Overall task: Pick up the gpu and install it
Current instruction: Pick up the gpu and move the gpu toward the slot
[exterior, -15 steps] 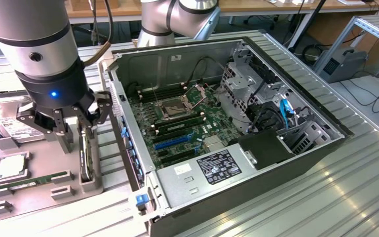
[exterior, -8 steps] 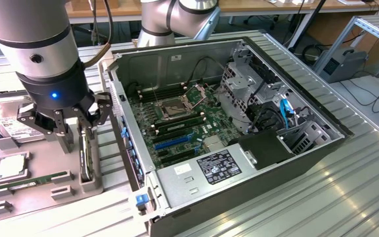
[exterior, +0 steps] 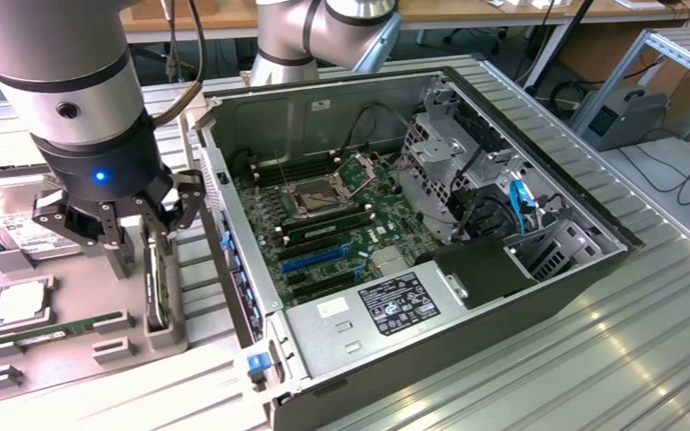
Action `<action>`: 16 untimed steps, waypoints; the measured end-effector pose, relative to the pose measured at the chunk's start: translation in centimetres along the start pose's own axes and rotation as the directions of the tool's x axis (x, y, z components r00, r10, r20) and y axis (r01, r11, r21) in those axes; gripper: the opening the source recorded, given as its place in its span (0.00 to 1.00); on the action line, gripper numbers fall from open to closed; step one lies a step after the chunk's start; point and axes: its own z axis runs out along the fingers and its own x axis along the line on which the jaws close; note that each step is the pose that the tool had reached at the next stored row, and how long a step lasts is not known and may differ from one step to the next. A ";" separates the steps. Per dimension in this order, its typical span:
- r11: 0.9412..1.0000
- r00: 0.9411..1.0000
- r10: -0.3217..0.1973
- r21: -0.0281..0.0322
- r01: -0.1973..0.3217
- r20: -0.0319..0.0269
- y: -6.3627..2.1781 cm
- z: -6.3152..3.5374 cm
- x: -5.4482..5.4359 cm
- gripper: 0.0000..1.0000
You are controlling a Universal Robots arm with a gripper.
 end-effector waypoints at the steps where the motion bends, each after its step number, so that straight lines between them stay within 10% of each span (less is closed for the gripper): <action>1: 1.000 1.000 0.000 0.000 0.000 0.000 0.00 0.04 0.0 0.42; 16: 1.000 1.000 0.000 0.001 0.000 0.000 0.00 0.56 0.0 0.42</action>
